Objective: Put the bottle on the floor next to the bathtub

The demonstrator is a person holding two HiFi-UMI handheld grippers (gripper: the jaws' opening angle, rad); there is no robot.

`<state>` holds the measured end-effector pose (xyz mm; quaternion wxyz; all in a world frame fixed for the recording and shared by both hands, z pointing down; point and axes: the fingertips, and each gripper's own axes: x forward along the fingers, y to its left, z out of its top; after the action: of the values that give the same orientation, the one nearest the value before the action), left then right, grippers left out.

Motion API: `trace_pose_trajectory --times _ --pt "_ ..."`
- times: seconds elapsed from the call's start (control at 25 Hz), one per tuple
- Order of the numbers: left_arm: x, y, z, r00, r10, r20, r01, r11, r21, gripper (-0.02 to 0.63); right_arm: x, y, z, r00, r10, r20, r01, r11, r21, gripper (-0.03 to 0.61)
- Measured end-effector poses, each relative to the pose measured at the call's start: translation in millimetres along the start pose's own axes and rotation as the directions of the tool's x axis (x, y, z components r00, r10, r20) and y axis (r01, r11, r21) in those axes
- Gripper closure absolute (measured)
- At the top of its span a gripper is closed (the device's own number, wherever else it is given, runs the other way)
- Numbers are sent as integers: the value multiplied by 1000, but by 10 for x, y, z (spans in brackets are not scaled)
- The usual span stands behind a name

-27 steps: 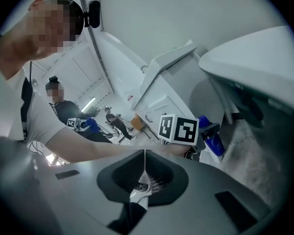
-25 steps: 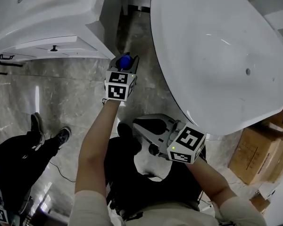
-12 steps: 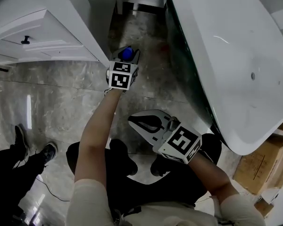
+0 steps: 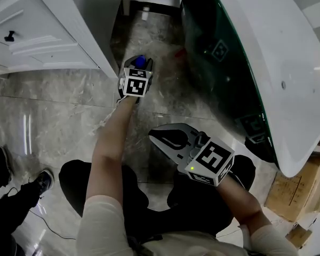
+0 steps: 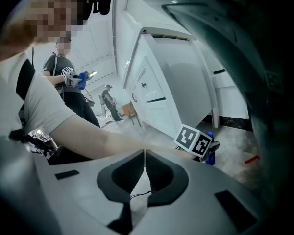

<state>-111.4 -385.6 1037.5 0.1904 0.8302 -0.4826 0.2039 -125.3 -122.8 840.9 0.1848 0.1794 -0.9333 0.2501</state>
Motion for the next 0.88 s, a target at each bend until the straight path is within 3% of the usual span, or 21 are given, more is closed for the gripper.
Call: trace_pose_trajectory --times 0.32,0.52,0.88 --pt "272 44 -209 999 35 -17 -35 999 -7 430 11 -205 -164 998 -58 -11 59 998 7 551" --pt "328 56 -449 998 37 -45 -37 999 -6 430 91 -335 -153 997 -75 11 74 995 65 551" --pt "349 158 -723 997 62 -53 -60 998 30 431 205 -415 -57 992 -121 38 120 993 16 551"
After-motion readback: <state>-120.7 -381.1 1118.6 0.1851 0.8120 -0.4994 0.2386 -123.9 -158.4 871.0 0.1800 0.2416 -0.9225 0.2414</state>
